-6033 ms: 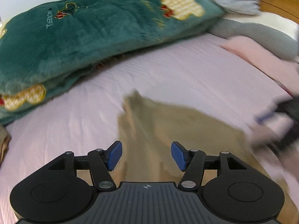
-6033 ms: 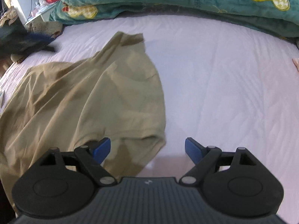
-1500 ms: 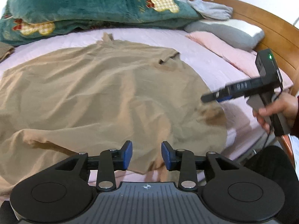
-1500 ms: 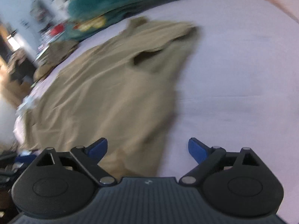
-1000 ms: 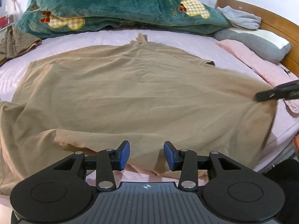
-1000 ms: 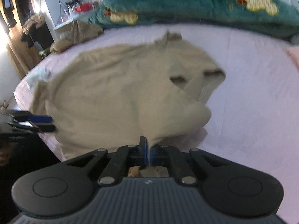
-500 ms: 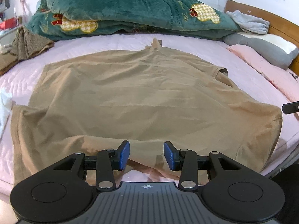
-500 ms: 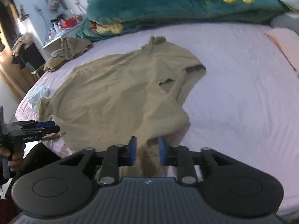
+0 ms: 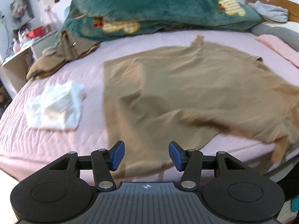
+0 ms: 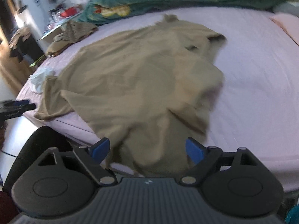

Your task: Fold clothes

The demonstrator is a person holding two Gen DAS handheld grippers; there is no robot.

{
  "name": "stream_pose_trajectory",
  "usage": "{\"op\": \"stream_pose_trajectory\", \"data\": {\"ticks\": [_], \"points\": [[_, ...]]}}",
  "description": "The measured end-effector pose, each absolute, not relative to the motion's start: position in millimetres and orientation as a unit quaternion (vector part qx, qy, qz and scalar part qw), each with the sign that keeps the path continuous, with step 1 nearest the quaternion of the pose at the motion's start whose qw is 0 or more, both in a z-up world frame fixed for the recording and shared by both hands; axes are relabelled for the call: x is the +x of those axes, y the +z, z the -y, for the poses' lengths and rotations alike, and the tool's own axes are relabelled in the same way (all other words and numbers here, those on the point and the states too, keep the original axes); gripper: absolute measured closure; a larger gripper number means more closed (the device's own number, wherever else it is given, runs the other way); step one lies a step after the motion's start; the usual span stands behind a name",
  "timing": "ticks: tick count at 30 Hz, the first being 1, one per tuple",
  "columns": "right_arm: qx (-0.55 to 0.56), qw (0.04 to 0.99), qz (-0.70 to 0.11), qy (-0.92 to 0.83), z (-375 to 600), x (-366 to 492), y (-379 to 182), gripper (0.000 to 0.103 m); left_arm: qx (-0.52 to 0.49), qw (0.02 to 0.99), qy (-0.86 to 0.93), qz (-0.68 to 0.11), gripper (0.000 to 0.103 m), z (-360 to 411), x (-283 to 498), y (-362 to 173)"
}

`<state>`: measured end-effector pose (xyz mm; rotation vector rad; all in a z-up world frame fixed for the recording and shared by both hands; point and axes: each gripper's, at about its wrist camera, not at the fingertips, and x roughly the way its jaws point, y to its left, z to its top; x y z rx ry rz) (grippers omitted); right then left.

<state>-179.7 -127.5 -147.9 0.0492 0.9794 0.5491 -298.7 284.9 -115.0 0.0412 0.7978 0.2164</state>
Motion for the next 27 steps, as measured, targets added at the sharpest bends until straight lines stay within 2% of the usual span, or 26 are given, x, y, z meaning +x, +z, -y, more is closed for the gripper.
{"op": "stream_pose_trajectory", "data": {"ticks": [8, 9, 10, 14, 15, 16, 17, 19, 21, 27], "points": [[0.004, 0.837, -0.503, 0.217, 129.1, -152.4, -188.8, 0.013, 0.024, 0.901, 0.127, -0.413, 0.047, -303.3, -272.5, -152.7], [0.003, 0.838, -0.501, 0.216, 128.3, -151.4, -190.8, 0.006, 0.014, 0.9, 0.131, -0.415, 0.047, -307.2, -271.0, -155.5], [0.001, 0.84, -0.498, 0.215, 126.0, -150.8, -191.2, 0.003, 0.002, 0.9, 0.131, -0.416, 0.047, -311.4, -269.9, -157.4], [-0.023, 0.841, -0.492, 0.225, 110.8, -150.1, -191.0, 0.002, -0.001, 0.901, 0.124, -0.415, 0.046, -314.6, -261.6, -168.6], [-0.039, 0.837, -0.492, 0.236, 105.1, -151.7, -191.4, 0.003, 0.002, 0.903, 0.121, -0.413, 0.049, -313.4, -259.9, -170.1], [-0.065, 0.835, -0.49, 0.242, 98.2, -154.2, -192.1, 0.003, 0.0, 0.904, 0.115, -0.411, 0.056, -312.1, -258.5, -170.5], [-0.087, 0.835, -0.486, 0.243, 94.3, -156.1, -191.9, 0.007, -0.001, 0.906, 0.11, -0.409, 0.062, -310.7, -257.2, -170.9], [-0.129, 0.836, -0.475, 0.243, 88.1, -159.6, -191.1, 0.032, -0.001, 0.908, 0.102, -0.406, 0.097, -307.8, -254.6, -171.5], [-0.116, 0.837, -0.474, 0.249, 96.0, -155.9, -183.9, 0.099, 0.007, 0.908, 0.105, -0.405, 0.102, -304.9, -254.3, -170.9], [-0.114, 0.82, -0.479, 0.292, 105.9, -160.1, -171.8, 0.1, -0.014, 0.914, 0.106, -0.391, 0.103, -314.3, -263.8, -162.3]]}}
